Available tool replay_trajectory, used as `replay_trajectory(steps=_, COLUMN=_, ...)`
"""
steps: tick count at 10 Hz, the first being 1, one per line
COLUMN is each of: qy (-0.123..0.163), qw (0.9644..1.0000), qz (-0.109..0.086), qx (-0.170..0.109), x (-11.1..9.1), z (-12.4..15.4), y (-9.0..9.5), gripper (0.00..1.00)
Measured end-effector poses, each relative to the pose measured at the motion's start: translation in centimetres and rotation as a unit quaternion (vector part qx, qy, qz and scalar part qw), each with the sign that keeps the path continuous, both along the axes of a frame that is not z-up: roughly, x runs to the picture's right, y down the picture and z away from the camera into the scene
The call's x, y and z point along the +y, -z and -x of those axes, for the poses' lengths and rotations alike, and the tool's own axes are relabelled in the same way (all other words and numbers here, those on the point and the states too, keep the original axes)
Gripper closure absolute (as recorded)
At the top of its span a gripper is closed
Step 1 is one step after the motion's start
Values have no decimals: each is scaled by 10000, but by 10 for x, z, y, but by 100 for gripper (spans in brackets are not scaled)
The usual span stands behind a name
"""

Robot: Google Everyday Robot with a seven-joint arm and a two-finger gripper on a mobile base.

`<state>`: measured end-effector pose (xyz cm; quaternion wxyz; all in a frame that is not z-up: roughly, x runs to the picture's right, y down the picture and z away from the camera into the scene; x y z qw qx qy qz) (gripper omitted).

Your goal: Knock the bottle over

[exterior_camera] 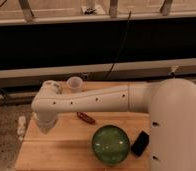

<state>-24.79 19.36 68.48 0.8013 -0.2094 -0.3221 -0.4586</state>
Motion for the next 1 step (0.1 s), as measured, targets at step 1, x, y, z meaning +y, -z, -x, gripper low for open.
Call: replay_trajectory(steps=1, qy=50, qw=10000, qz=-2, qx=-40, x=0, z=3, y=3, gripper=98)
